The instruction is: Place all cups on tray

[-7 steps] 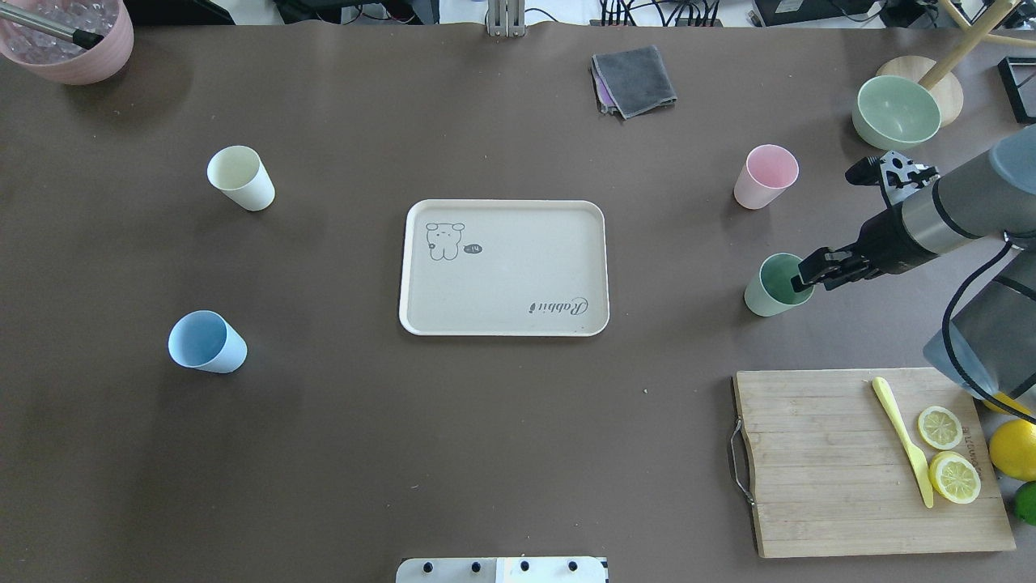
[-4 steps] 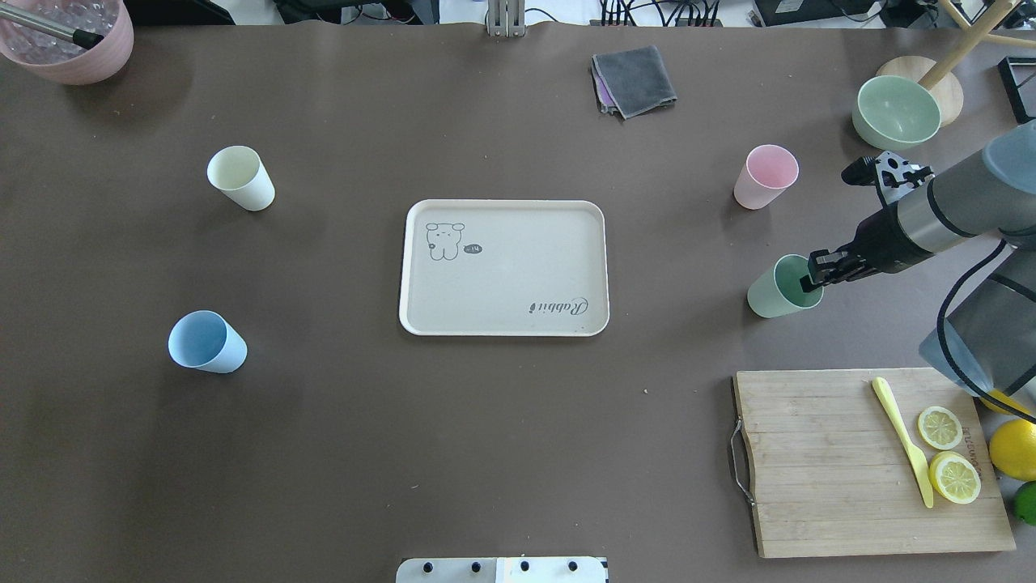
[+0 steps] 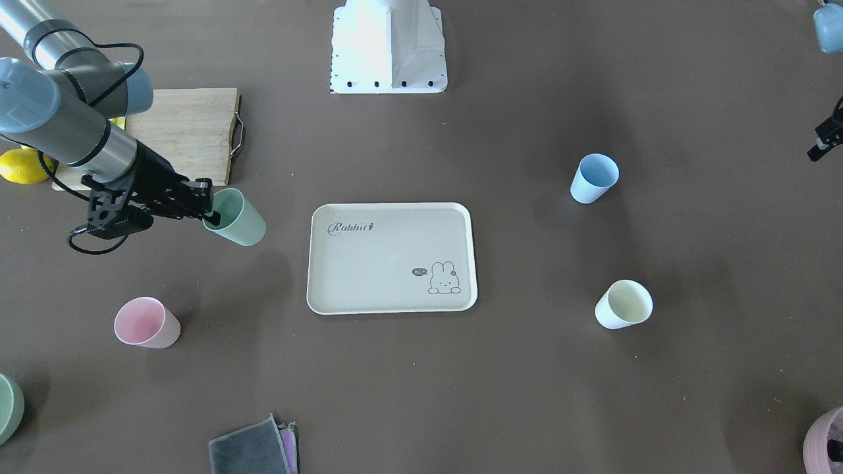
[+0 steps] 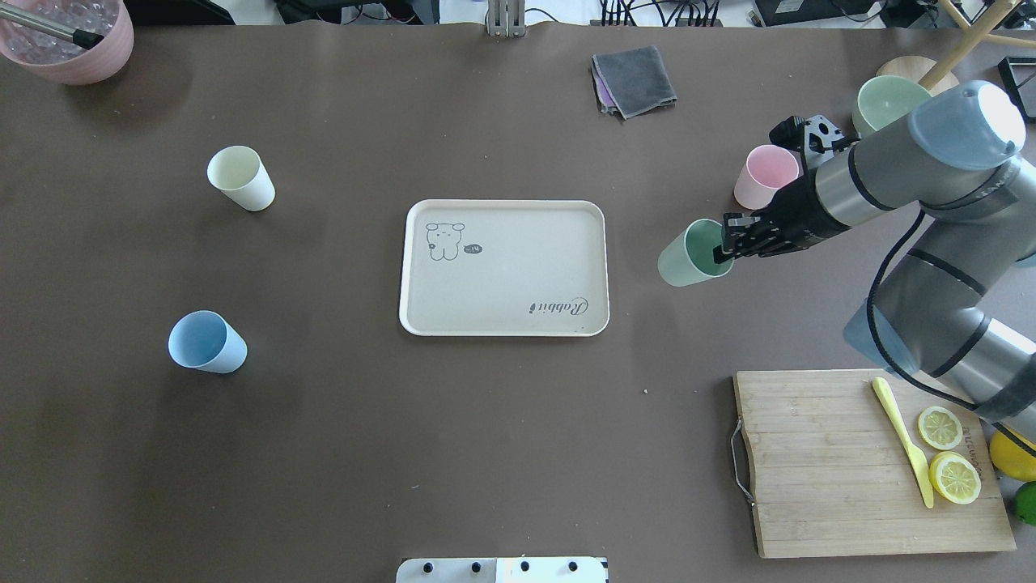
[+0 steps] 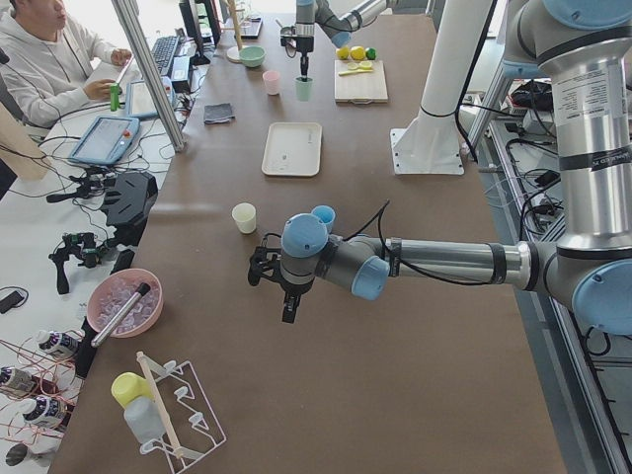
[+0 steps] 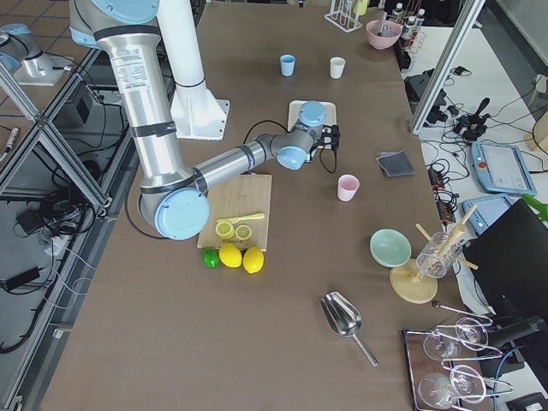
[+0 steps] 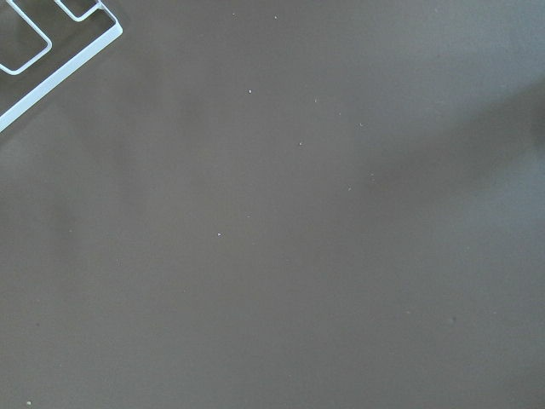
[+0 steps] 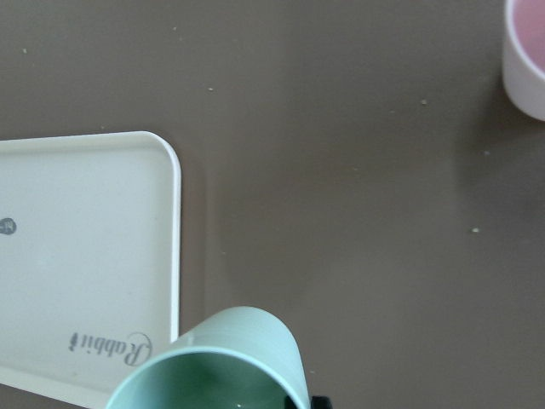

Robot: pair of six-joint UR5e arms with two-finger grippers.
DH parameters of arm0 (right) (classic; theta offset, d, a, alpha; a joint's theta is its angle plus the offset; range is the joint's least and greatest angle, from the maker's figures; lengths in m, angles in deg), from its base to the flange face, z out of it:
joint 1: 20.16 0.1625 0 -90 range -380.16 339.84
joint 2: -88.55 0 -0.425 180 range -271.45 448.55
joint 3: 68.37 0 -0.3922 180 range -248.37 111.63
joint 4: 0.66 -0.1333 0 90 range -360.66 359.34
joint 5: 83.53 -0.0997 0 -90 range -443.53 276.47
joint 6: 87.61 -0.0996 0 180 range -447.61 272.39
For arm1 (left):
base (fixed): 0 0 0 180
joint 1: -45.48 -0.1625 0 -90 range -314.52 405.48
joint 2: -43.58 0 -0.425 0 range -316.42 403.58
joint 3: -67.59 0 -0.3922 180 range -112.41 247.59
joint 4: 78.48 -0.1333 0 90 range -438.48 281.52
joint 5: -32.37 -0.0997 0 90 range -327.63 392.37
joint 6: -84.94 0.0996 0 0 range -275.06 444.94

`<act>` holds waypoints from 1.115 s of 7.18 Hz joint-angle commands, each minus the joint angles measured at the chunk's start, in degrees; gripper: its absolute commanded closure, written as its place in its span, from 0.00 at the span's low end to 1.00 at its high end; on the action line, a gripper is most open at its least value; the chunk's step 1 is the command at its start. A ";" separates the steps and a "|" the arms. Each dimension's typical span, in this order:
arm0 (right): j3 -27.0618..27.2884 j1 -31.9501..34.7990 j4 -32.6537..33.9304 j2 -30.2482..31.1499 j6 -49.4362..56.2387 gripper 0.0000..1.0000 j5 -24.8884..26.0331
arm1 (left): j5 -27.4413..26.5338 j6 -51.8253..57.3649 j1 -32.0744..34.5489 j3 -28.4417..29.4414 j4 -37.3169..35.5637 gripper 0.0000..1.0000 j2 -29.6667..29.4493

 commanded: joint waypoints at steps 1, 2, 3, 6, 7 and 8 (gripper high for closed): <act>2.10 -8.70 0.14 -4.11 -9.32 1.00 7.45 | 0.09 -4.67 -1.89 -0.12 0.08 0.02 -1.73; 2.28 -12.40 2.40 -6.56 -11.88 1.00 11.57 | -0.08 -6.97 -3.74 -0.13 -0.01 0.02 -3.22; 1.94 -13.92 8.00 -9.98 -11.91 1.00 14.22 | -0.52 -8.56 -4.80 0.31 -0.01 0.02 -4.97; -0.96 -14.46 10.07 -11.59 -11.29 1.00 16.79 | -0.53 -23.90 -13.30 -1.60 0.95 0.02 -9.11; -1.05 -14.46 10.25 -11.85 -11.55 1.00 16.80 | -0.61 -28.14 -15.68 -2.58 3.04 0.02 -9.03; -1.66 -14.46 10.34 -12.55 -11.82 1.00 16.97 | -1.48 -31.22 -17.97 -3.37 6.11 0.02 -8.16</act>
